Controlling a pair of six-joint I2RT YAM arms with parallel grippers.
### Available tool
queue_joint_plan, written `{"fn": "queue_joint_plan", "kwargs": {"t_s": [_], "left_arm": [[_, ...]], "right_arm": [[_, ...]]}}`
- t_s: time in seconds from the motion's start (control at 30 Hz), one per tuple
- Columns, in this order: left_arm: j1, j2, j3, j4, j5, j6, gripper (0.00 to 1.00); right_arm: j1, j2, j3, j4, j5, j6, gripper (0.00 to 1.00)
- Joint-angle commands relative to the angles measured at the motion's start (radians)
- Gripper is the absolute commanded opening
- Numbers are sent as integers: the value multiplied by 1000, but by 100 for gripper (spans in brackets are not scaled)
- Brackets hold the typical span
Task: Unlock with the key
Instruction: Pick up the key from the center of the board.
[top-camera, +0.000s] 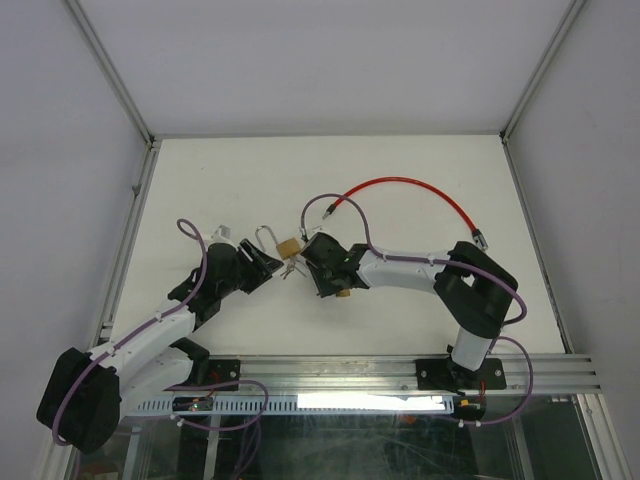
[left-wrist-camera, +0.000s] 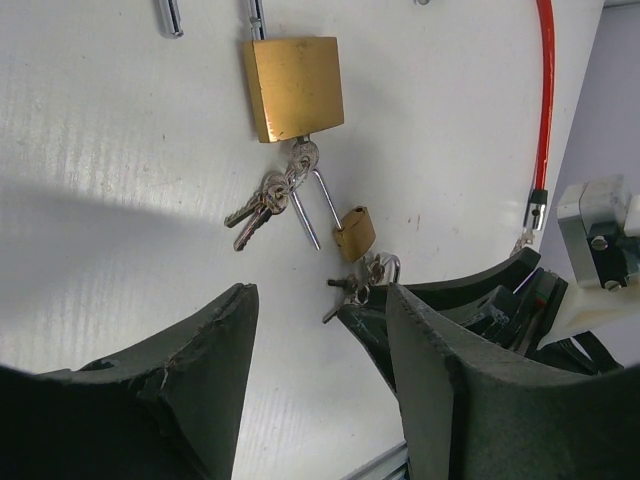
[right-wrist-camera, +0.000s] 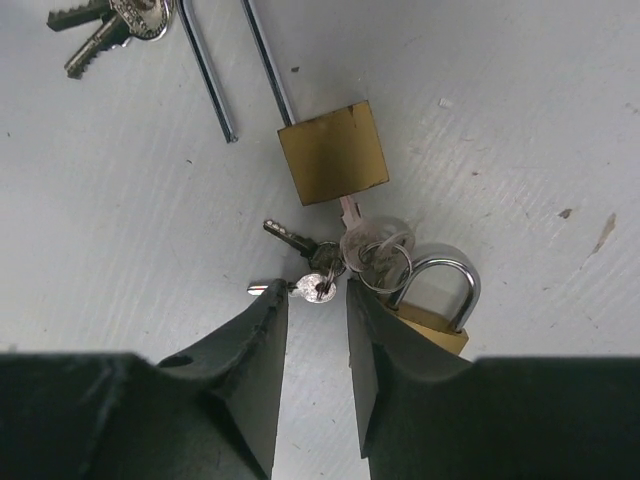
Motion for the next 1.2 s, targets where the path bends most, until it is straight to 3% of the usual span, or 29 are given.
{"fn": "queue_joint_plan", "kwargs": {"t_s": [0.0, 0.23, 0.5, 0.8, 1.17], "left_arm": [[8, -2, 2, 27, 8, 23, 55], [8, 11, -4, 53, 41, 16, 55], [8, 53, -26, 139, 141, -31, 55], [8, 101, -37, 253, 235, -102, 55], [6, 173, -51, 393, 323, -192, 52]], "right_arm": [[-11, 12, 27, 40, 8, 47, 33], [-23, 24, 25, 52, -3, 54, 29], [-19, -8, 9, 106, -6, -9, 0], [-3, -179, -70, 258, -14, -97, 0], [29, -265, -138, 372, 11, -148, 0]]}}
